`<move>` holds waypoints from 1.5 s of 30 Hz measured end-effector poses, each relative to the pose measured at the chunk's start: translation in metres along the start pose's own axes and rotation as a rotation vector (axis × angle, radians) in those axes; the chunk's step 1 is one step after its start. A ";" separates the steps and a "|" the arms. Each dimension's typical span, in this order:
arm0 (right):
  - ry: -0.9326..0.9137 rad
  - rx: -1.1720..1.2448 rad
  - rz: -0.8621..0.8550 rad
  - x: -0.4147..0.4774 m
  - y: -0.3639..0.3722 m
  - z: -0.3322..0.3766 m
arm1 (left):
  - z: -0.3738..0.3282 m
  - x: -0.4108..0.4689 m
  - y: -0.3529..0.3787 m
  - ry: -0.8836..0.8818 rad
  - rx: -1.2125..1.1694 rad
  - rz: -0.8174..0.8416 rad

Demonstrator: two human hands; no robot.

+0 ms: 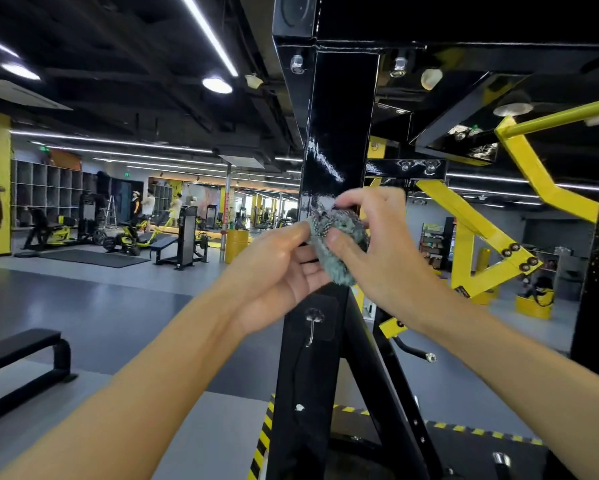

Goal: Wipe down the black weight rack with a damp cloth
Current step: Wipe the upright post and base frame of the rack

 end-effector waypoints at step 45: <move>-0.701 -1.027 0.243 -0.034 0.034 -0.053 | 0.083 -0.002 -0.074 0.075 0.663 -0.101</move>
Point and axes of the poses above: each hand's wrist, its own x-axis towards the middle knuckle, its own y-axis out of the palm, z = x × y, the point moved 3 cm from there along x, towards the middle knuckle, and after that the axes turned 4 degrees about x, right-handed, at the moved point
